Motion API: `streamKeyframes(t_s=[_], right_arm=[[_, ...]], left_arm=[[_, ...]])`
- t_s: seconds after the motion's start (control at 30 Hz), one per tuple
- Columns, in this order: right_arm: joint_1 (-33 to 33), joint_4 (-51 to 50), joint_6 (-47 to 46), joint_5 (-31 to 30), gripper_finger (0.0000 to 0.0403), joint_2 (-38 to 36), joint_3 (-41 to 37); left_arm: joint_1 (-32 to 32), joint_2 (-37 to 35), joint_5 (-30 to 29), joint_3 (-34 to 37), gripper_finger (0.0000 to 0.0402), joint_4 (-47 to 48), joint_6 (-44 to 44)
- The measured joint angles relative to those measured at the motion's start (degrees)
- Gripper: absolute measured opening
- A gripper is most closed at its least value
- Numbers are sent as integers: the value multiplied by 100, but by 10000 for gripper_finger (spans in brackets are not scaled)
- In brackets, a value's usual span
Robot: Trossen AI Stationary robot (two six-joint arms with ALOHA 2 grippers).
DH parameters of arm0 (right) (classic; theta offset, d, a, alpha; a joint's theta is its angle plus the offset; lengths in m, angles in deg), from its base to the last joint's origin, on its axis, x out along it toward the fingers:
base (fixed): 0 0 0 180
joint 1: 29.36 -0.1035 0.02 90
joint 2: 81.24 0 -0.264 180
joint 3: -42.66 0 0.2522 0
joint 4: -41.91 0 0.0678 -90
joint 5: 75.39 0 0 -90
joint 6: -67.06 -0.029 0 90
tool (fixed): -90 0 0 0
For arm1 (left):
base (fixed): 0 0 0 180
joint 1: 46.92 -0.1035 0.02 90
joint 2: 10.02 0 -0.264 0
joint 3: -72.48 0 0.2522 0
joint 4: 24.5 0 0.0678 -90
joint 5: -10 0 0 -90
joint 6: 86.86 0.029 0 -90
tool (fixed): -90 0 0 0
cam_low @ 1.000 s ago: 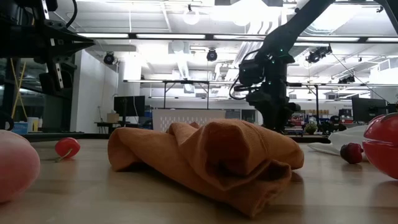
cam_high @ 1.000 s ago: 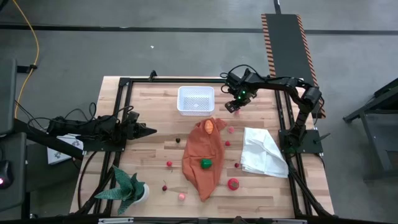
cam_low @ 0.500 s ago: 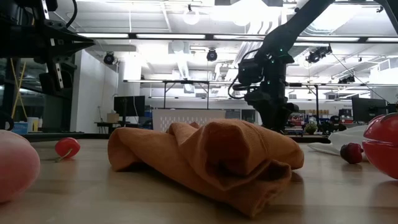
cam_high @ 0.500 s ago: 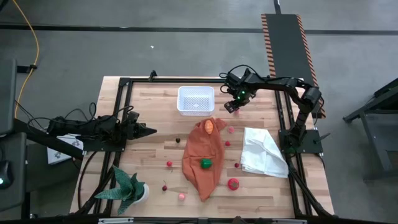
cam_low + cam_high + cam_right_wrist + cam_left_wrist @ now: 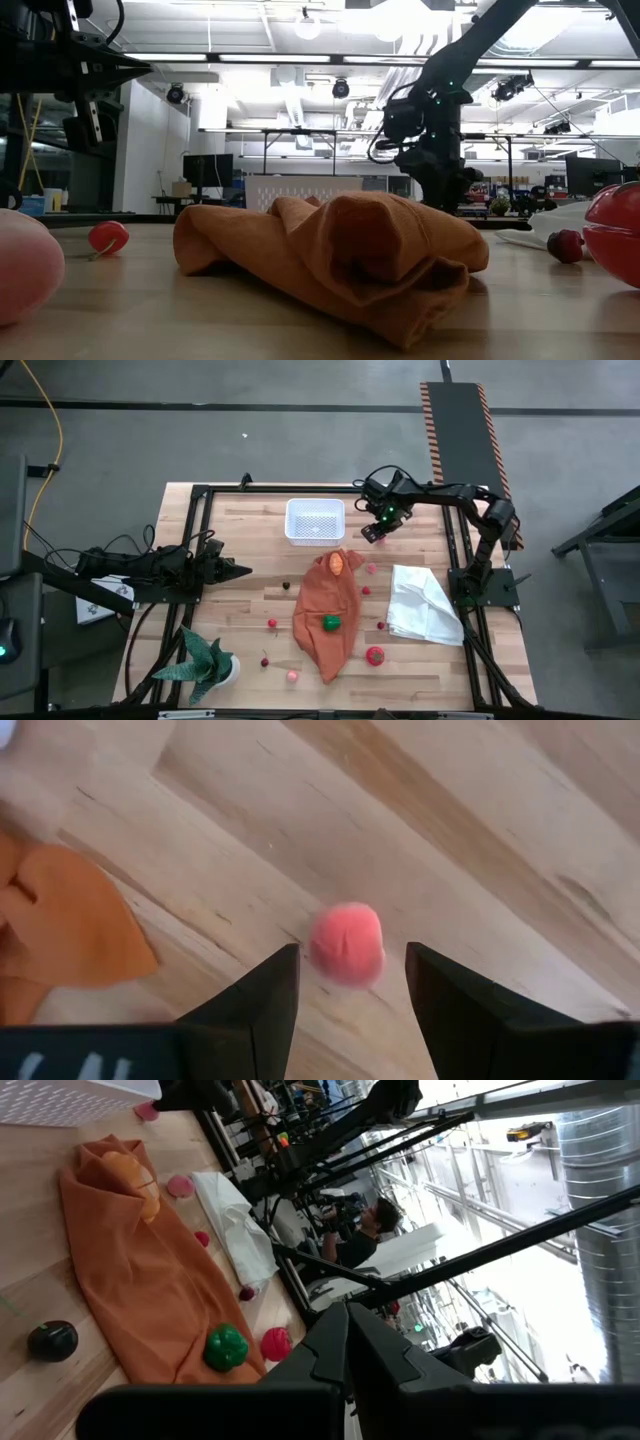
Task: Pick and placing Produce into tupperware
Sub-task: Put the top pink peach into the white basket
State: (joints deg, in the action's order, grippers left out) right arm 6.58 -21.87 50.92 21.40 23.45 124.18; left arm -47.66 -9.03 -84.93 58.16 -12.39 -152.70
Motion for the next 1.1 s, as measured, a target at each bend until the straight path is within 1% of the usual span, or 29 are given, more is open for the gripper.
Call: streamKeyframes(t_s=[0.4,0.6,0.9,1.0,1.1], right_arm=[[-73,3,14,75,176,393,0],[-168,101,14,-78,176,398,0],[-162,132,-31,-75,176,398,0],[-162,140,-31,-75,169,398,0],[-162,146,-31,-77,152,398,0]], left_arm=[[1,-2,0,0,1,1,-2],[0,0,2,0,1,0,-2],[0,0,0,0,1,2,-2],[0,0,1,0,1,1,-2],[0,0,1,0,1,2,-2]])
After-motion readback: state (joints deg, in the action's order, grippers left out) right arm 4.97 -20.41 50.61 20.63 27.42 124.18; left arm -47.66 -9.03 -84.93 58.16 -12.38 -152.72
